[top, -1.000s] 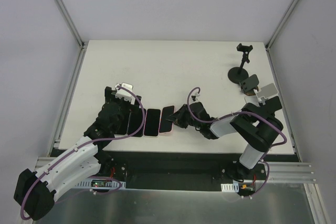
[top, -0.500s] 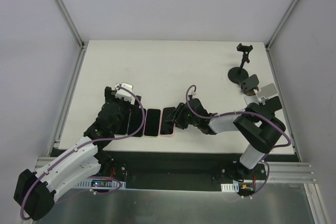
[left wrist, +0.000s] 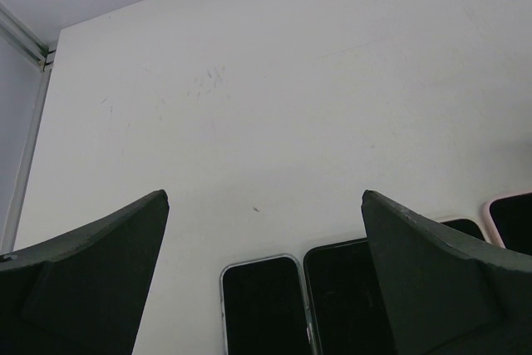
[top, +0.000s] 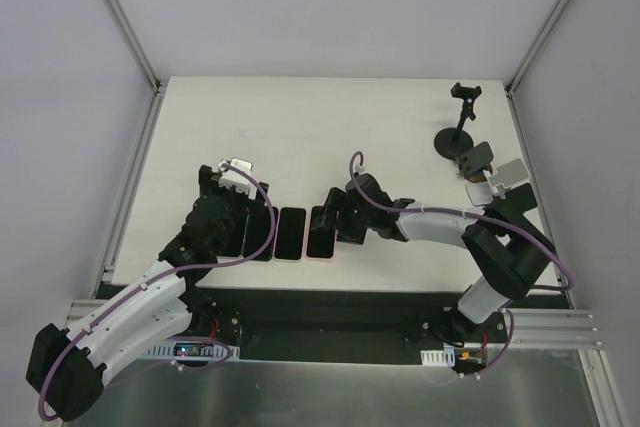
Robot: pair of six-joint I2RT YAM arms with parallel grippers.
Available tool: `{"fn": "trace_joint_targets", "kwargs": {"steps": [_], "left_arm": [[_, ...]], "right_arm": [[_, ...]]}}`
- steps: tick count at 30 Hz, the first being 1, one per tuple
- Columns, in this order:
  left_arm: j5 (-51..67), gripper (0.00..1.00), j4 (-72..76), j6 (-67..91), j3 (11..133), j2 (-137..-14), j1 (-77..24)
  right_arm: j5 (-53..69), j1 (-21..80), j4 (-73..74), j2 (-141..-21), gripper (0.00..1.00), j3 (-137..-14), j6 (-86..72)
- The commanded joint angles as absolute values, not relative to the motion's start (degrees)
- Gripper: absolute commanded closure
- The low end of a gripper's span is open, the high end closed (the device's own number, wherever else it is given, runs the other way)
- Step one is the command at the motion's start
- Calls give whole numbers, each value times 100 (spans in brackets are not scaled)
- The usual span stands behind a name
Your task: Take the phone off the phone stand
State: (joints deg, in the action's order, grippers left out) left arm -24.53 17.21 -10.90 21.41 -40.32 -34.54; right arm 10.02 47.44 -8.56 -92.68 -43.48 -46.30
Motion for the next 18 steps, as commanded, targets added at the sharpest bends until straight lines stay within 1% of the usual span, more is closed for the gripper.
{"fn": "trace_joint_targets", "kwargs": {"steps": [1,4,7,12,18], "left_arm": [[-2382,1,1837,-1019,2408,-3929,-3472],[-2391,1,1837,-1020,2408,-3920,-3480],[-2382,1,1837,-1011,2408,-3902,-3480],[-2382,1,1837,-1011,2408,-3885,-3480],[-2373,1,1837,-1011,2408,-3832,-3480]], "right_arm": [[783,4729,411,-8974,14,-4693,-4052],[449,4720,903,-8939,8,-4913,-3727],[273,4711,1046,-8938,8,-5097,-3517],[255,4720,1002,-9158,9,-5466,-3235],[588,4711,940,-9833,12,-6081,-2699]]}}
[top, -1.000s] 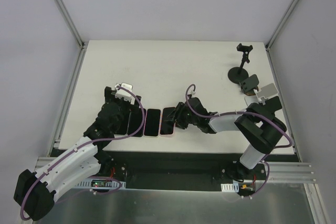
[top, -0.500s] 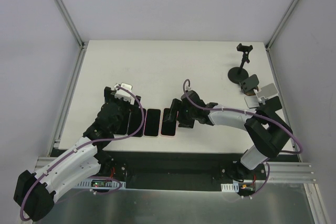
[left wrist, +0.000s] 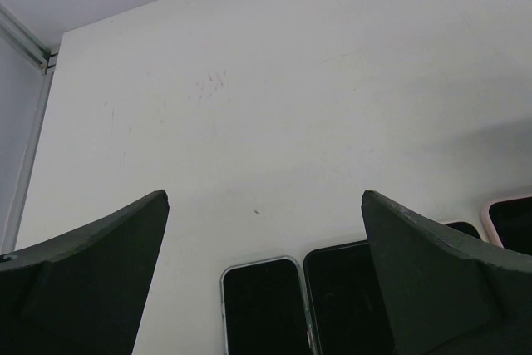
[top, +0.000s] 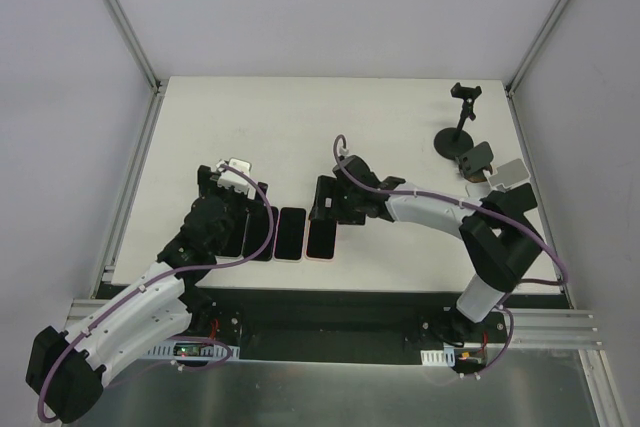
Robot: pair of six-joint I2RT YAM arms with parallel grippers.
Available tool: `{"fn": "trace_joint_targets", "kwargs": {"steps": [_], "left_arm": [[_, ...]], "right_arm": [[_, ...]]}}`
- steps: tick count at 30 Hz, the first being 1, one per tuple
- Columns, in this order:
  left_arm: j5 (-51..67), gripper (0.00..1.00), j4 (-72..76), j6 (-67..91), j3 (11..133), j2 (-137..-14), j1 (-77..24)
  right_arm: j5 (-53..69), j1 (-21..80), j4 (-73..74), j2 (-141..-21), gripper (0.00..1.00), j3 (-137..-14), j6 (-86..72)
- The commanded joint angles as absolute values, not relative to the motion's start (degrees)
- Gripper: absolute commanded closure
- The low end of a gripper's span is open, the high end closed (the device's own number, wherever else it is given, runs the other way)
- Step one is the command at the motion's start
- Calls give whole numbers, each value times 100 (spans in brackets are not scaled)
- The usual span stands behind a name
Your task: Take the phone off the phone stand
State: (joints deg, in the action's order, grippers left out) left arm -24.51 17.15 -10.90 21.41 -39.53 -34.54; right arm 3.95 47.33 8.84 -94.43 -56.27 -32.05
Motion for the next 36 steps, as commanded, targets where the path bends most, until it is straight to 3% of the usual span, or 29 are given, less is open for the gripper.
{"fn": "trace_joint_targets", "kwargs": {"steps": [1,10,22,36], "left_arm": [[-2373,1,1837,-1028,2417,-3823,-3480],[-2373,1,1828,-1037,2417,-3797,-3480],[-2355,1,1837,-1011,2417,-3858,-3472],[-2320,1,1828,-1019,2426,-3850,-3480]], "right_arm": [[650,4728,940,-9896,12,-6160,-2655],[1072,4957,1019,-10072,13,-6346,-2531],[229,4465,1617,-9483,12,-6469,-1952],[958,4245,1371,-10485,11,-6908,-1608]]}}
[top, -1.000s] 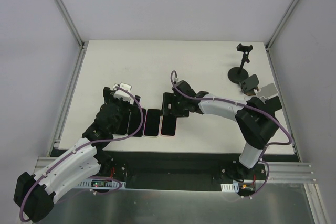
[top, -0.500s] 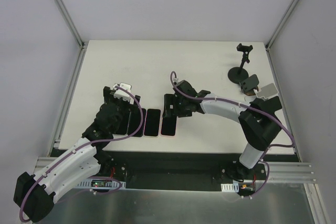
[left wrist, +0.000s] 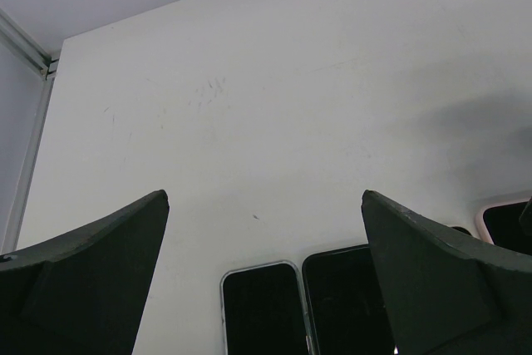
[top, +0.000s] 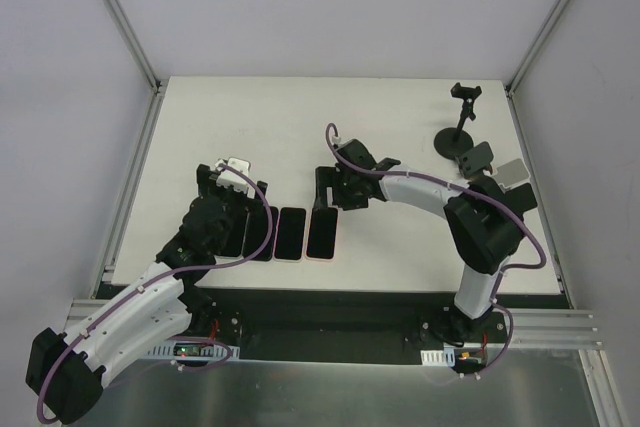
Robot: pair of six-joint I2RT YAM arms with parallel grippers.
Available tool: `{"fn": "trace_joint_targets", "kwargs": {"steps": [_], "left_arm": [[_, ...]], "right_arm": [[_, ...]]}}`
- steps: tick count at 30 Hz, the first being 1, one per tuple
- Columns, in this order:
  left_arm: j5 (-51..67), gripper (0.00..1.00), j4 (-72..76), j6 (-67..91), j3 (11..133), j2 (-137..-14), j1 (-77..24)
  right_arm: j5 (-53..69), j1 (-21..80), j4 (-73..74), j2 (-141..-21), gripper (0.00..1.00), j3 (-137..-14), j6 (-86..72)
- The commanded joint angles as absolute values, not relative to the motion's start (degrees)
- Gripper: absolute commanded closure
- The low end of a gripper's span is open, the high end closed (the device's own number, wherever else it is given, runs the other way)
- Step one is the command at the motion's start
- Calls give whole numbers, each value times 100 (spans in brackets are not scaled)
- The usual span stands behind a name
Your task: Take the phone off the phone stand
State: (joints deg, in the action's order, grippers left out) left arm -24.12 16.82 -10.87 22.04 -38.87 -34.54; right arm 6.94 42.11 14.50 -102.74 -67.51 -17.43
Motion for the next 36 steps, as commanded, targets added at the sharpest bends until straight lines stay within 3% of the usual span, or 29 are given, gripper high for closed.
{"fn": "trace_joint_targets", "kwargs": {"steps": [1,22,30,36], "left_arm": [[-2320,1,1828,-1020,2426,-3841,-3472],[-2320,1,1819,-1046,2435,-3832,-3472],[-2504,1,1644,-695,2478,-3683,-3480],[-3391,1,959,-27,2944,-3595,-3480]], "right_arm": [[984,4245,1345,-10503,11,-6908,-1591],[1363,4527,1520,-10415,11,-7049,-1388],[959,3772,1538,-9344,7,-6909,-1486],[774,2489,1678,-8105,4,-6636,-1380]]}}
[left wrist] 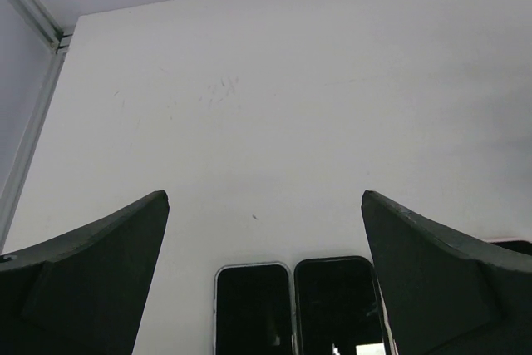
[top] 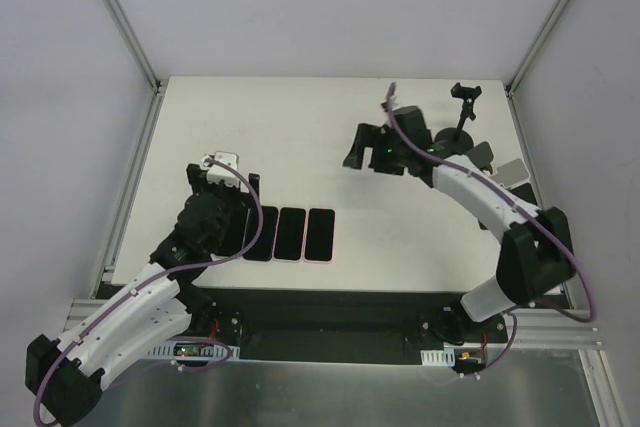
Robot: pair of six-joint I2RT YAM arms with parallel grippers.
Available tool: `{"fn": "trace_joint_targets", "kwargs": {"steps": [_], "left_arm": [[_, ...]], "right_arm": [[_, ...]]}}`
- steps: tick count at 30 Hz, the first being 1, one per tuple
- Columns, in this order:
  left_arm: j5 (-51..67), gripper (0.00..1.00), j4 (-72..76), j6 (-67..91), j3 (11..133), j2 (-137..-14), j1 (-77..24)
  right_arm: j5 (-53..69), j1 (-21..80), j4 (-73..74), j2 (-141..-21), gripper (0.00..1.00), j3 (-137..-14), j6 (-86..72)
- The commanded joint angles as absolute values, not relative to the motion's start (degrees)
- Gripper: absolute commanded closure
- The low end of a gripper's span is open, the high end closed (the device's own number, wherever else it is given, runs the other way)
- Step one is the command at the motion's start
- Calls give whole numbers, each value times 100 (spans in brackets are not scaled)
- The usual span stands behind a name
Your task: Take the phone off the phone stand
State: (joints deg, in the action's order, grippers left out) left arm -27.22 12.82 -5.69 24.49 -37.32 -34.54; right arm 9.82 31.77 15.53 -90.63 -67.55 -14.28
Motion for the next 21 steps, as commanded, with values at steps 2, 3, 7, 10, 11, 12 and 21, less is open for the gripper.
{"fn": "trace_joint_targets", "kwargs": {"steps": [2,3,7,10,11,12,21], "left_arm": [[-3681,1,862,-9,3155,-3533,-3472],[-3752,1,748,-17,3234,-3525,-3454],[-3902,1,335,43,3804,-3516,-3200],[-3552,1,-103,412,4252,-3516,-2700],[-3429,1,-219,587,4367,-3524,-2550],[-3289,1,-307,676,4473,-3524,-2183],[-2909,1,-800,528,5668,-3525,-1450]], "right_arm": [[738,1857,1810,-7606,3,-6566,-1345],[747,1628,1845,-7429,3,-6531,-1240],[162,565,1907,-6306,4,-6294,-731],[-709,160,1820,-5523,4,-5969,-319],[-764,63,1828,-5346,4,-5916,-169],[-860,9,1819,-5178,4,-5880,-45],[-2547,-299,1706,-3368,4,-5880,1484]]}}
